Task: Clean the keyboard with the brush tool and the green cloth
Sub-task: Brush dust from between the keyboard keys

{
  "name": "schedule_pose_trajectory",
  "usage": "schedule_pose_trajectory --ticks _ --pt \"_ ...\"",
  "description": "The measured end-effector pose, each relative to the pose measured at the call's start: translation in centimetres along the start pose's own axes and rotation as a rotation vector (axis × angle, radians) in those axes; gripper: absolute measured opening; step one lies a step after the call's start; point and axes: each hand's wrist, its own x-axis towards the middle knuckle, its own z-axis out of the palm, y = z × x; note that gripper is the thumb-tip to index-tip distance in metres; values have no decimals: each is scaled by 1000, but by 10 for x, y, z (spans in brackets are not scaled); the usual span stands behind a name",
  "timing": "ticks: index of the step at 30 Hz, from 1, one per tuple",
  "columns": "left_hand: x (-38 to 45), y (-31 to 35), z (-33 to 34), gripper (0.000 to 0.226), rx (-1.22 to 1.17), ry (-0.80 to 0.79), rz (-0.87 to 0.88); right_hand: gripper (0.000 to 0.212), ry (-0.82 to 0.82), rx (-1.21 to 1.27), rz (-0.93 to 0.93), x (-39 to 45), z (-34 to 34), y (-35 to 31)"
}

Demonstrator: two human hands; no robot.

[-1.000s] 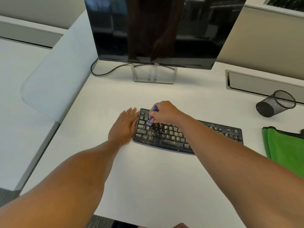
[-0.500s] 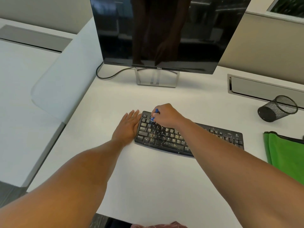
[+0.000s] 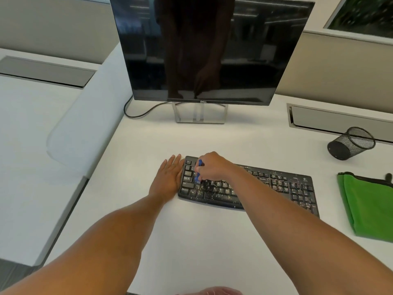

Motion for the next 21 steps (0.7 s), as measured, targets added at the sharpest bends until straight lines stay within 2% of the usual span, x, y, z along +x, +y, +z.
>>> schedule_pose_trajectory --ticks 5,9,15,21 --pt "0 -1 0 61 11 -5 6 20 151 67 -9 -3 3 0" --pt "0 -1 1 61 0 4 8 14 16 18 23 -6 9 9" --pt "1 -2 2 65 15 2 3 18 145 116 16 -6 4 7" --pt "-1 -1 1 68 16 6 17 20 8 20 42 -11 10 7"
